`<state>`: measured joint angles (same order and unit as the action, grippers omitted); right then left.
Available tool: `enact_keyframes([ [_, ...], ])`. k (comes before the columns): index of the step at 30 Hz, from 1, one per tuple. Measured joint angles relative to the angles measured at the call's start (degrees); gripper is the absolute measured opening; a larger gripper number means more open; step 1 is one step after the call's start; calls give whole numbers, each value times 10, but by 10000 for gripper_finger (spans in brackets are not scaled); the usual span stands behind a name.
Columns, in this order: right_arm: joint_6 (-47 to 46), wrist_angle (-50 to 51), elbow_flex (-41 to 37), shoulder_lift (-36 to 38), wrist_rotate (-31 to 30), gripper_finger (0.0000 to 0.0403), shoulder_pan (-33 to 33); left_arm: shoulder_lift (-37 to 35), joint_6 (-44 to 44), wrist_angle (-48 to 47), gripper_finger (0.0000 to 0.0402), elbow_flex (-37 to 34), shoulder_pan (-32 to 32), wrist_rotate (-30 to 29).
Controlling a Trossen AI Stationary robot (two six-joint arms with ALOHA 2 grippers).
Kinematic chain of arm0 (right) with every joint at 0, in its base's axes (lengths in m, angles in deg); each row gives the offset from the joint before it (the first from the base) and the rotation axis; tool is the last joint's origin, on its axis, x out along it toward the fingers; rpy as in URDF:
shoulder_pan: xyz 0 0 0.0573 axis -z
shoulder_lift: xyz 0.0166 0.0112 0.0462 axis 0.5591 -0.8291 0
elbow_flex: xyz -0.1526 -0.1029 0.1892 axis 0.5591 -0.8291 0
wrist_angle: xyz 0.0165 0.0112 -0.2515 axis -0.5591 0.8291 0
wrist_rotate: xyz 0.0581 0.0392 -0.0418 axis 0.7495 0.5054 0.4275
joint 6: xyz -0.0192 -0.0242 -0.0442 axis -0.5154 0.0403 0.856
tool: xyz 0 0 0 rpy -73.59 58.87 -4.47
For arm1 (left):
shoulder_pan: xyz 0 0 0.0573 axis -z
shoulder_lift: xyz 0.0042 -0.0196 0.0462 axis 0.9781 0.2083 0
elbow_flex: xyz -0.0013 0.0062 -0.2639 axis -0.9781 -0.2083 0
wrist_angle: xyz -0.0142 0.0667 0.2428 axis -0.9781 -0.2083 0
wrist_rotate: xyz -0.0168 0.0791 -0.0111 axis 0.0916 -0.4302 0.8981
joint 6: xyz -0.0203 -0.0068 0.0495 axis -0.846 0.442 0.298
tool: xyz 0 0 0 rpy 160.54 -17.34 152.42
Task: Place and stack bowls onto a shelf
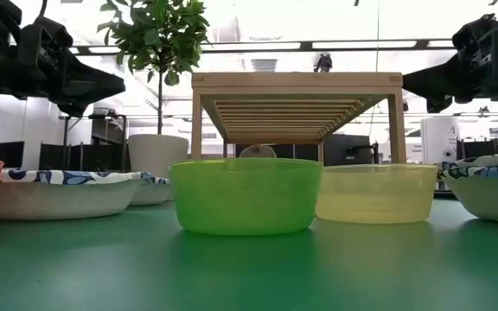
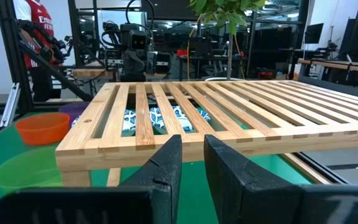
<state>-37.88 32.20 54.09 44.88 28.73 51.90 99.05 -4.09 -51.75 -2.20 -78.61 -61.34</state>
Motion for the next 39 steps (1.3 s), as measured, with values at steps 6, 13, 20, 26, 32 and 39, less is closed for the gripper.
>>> enact_keyframes([
  [6, 0, 0, 0, 0, 0, 59, 0, 0, 0, 0, 76, 0, 0, 0],
  [13, 0, 0, 0, 0, 0, 59, 0, 0, 0, 0, 76, 0, 0, 0],
  [20, 0, 0, 0, 0, 0, 59, 0, 0, 0, 0, 76, 0, 0, 0],
  [26, 0, 0, 0, 0, 0, 59, 0, 0, 0, 0, 76, 0, 0, 0],
  [32, 0, 0, 0, 0, 0, 59, 0, 0, 0, 0, 76, 0, 0, 0],
  [39, 0, 0, 0, 0, 0, 59, 0, 0, 0, 0, 76, 0, 0, 0],
])
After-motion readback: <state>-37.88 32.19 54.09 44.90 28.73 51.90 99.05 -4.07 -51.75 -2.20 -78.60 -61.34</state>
